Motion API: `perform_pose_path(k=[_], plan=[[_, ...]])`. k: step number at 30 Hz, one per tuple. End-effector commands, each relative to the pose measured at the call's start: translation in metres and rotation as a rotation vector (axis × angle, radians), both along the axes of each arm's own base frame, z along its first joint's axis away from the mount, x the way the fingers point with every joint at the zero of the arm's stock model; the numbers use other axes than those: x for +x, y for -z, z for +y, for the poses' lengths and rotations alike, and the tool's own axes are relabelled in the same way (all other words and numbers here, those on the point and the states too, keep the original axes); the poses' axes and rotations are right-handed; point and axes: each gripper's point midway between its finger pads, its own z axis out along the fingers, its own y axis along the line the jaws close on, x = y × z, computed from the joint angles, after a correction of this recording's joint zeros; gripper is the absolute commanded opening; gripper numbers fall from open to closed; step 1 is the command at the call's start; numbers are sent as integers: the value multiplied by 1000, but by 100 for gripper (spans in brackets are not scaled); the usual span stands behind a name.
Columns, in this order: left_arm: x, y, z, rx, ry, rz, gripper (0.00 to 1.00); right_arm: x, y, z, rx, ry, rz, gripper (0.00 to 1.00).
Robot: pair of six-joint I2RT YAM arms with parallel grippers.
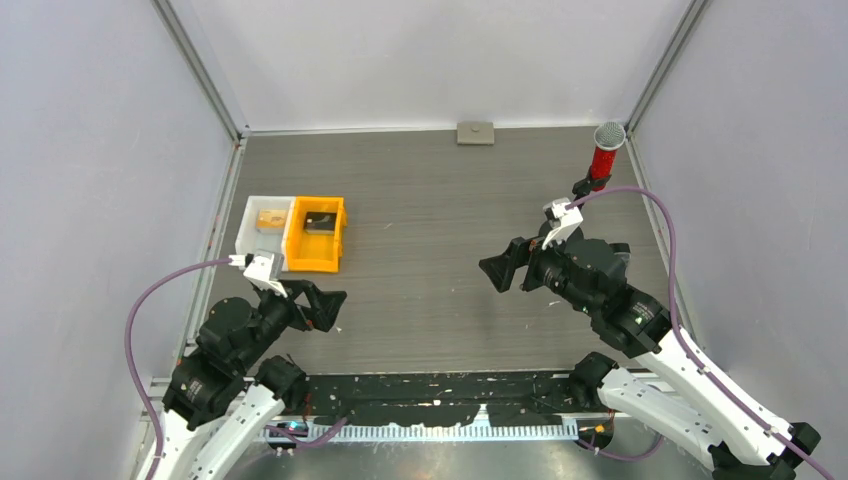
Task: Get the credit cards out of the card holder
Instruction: Pick up the card holder from the corner of the board.
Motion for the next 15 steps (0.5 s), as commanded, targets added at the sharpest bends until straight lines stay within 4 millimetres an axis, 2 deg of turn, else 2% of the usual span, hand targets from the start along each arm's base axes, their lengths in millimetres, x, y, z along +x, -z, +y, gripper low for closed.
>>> perform_pose_path(k=[1, 4, 8, 12, 15], plan=[[0, -11, -3, -18, 19, -51, 99, 3, -28, 6, 72, -8, -66, 95], [0, -12, -2, -18, 18, -54, 99, 6, -31, 1, 44, 12, -92, 95], [-1, -14, -1, -24, 14, -65, 99, 14, -43, -5, 8, 43, -138, 95], [-4, -17, 0, -38, 20, -87, 99, 23, -57, 0, -7, 31, -194, 96], [-6, -19, -2, -47, 31, -98, 99, 39, -60, 3, -66, 48, -242, 97]])
